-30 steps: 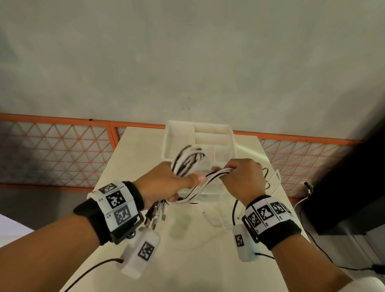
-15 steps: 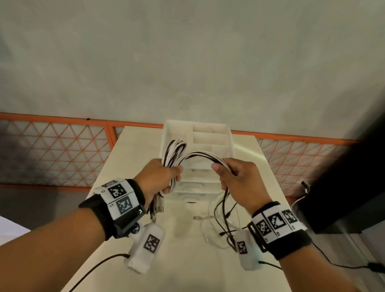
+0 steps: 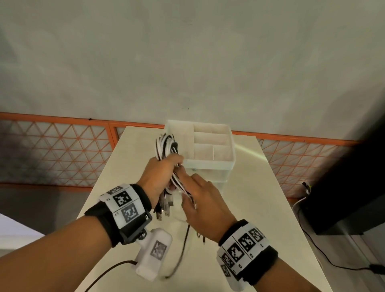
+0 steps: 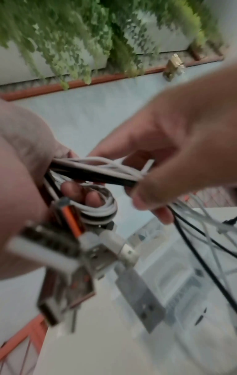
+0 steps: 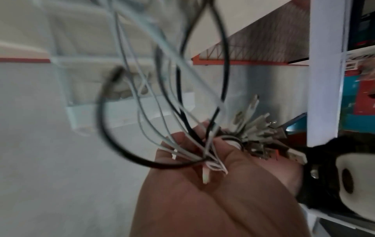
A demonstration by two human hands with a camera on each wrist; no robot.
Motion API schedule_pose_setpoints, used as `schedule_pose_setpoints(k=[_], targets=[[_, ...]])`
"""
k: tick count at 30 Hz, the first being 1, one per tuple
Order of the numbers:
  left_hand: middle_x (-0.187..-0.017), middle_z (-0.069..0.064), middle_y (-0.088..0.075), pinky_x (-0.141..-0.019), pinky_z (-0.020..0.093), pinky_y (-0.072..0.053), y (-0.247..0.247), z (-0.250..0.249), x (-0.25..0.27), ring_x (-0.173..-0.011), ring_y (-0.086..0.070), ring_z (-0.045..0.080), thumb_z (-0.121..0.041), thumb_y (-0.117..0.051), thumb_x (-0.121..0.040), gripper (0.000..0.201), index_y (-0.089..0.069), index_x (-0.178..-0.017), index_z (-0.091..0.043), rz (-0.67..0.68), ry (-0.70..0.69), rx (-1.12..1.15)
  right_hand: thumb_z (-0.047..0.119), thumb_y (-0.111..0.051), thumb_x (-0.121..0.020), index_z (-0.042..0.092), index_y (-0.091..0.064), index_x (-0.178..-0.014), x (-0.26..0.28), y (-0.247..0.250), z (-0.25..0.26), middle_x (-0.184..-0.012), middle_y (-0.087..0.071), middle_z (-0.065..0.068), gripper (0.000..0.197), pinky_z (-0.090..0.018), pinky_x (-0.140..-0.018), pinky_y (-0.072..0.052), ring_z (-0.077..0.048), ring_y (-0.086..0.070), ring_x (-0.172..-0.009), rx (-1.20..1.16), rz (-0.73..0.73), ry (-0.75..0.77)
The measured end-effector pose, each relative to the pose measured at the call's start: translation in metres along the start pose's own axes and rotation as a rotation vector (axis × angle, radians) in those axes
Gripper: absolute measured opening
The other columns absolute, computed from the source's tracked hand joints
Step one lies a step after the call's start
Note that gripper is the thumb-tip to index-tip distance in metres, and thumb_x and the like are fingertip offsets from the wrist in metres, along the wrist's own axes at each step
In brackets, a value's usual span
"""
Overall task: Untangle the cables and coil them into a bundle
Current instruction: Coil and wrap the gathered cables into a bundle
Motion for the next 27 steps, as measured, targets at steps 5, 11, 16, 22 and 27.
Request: schedule_pose_setpoints(k=[5,11,16,22,27], targets=[[-0.070,0.013,-0.063,-0.041,0.025,-0.037,0.018,-0.023,-0.007,-0.043,-0.048,0.022,-0.015,-0.060,-0.089,0.019,-0.064,-0.074,-0.005,-0.057,-0.117,0.047,-0.001,-0.064,-0.077,0.021,-0.062,-0.104,0.011,0.027,-0.036,-0.097,-0.056,0.006,0.035,-0.006,-0.071,-0.040,-0.002,-0.050,-0.077,-0.074,-0.259,-0.108],[-0.068,0.003,-0.065,-0.053,0.032,-0.045,0.037,-0.047,-0.013,-0.050,-0.055,0.018,-0.019,-0.057,-0.093,0.011,-0.062,-0.085,-0.013,-0.184,-0.211,0.080,0.028,-0.062,-0.081,0.027,-0.071,-0.083,0.025,0.020,-0.084,-0.075,-0.055,0.012,0.009,-0.040,-0.076,-0.045,-0.016,-0.051,-0.076,0.245,0.080,-0.240],[-0.073,0.004,-0.066,-0.061,0.037,-0.049,0.031,-0.047,-0.011,-0.057,-0.056,0.019,-0.019,-0.056,-0.094,0.016,-0.063,-0.080,-0.014,-0.186,-0.257,0.017,0.038,-0.051,-0.095,0.040,-0.066,-0.118,0.049,0.006,-0.121,-0.083,-0.076,0.007,0.027,-0.037,-0.080,-0.055,-0.022,-0.068,-0.084,0.115,0.197,-0.566],[-0.073,0.003,-0.065,-0.060,0.035,-0.049,0.035,-0.050,-0.013,-0.059,-0.056,0.020,-0.019,-0.055,-0.095,0.022,-0.061,-0.074,-0.018,-0.213,-0.268,0.021,0.037,-0.065,-0.093,0.051,-0.044,-0.142,0.066,0.001,-0.133,-0.122,-0.067,0.012,0.056,-0.026,-0.087,-0.051,-0.013,-0.066,-0.092,-0.107,0.343,-0.722],[-0.071,0.008,-0.060,-0.052,0.028,-0.046,0.026,-0.045,-0.012,-0.056,-0.053,0.019,-0.023,-0.057,-0.095,0.033,-0.065,-0.063,-0.013,-0.158,-0.287,-0.067,0.042,-0.084,-0.074,0.036,-0.051,-0.132,0.054,0.023,-0.120,-0.139,-0.049,0.010,0.066,-0.033,-0.100,-0.045,-0.016,-0.055,-0.122,-0.138,0.262,-0.687]])
Point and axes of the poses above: each hand's wrist, its own x-axis away from the middle knuckle, its own y-axis out of the back of the hand, z = x × y, the point moved 6 cm from there along -x, towards the middle knuckle
